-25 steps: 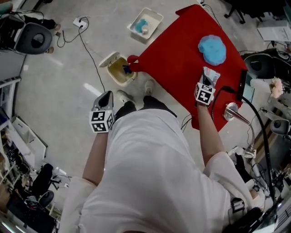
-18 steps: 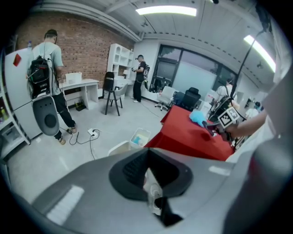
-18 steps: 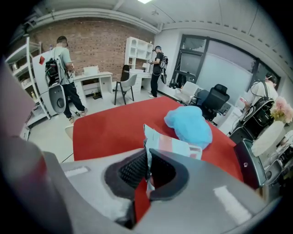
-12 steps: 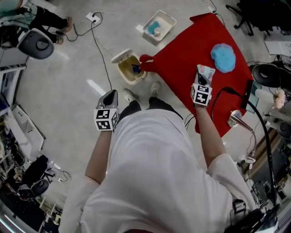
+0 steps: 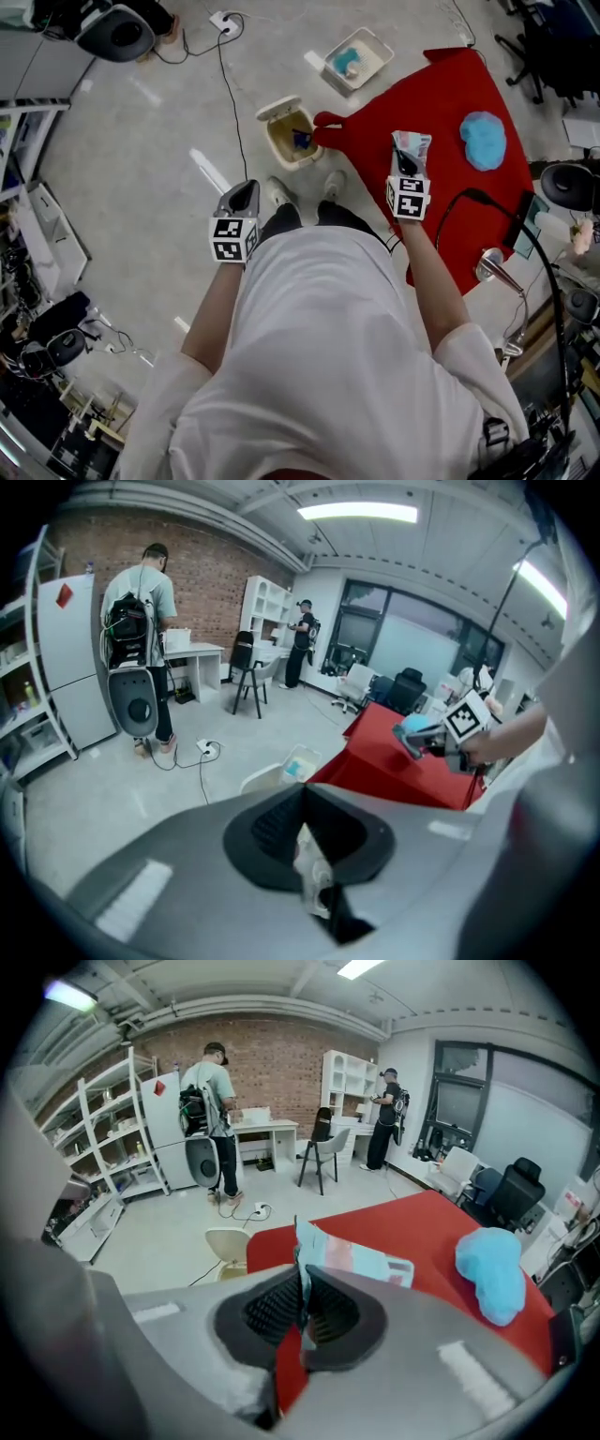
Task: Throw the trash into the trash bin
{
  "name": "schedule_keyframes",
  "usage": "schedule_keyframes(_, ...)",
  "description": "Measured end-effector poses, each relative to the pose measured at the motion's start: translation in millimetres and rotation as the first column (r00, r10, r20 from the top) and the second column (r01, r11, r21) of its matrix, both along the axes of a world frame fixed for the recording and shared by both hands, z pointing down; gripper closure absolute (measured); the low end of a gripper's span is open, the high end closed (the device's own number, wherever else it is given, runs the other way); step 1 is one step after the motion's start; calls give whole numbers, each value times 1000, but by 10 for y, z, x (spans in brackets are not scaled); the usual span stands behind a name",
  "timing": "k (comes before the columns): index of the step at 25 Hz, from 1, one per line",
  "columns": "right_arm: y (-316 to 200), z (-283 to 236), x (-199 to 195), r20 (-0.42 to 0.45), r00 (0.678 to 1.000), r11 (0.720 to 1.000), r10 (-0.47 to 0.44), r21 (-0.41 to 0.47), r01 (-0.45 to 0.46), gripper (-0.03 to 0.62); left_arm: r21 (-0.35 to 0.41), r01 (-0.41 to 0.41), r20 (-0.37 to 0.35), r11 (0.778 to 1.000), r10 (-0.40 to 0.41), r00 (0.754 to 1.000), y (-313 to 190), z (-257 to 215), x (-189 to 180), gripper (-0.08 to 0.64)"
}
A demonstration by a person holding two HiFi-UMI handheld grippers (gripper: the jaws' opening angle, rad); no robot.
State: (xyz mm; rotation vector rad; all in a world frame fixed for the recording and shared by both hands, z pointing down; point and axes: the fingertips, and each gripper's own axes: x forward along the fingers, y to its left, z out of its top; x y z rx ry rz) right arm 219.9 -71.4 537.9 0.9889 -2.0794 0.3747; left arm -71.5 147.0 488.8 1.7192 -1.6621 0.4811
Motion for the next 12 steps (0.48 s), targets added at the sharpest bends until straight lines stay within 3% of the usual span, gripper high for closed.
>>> schedule_keyframes(12, 393, 19, -1041, 124, 961, 964, -249, -61, 258, 591, -13, 74, -9, 997, -74, 997, 240, 77, -134, 555)
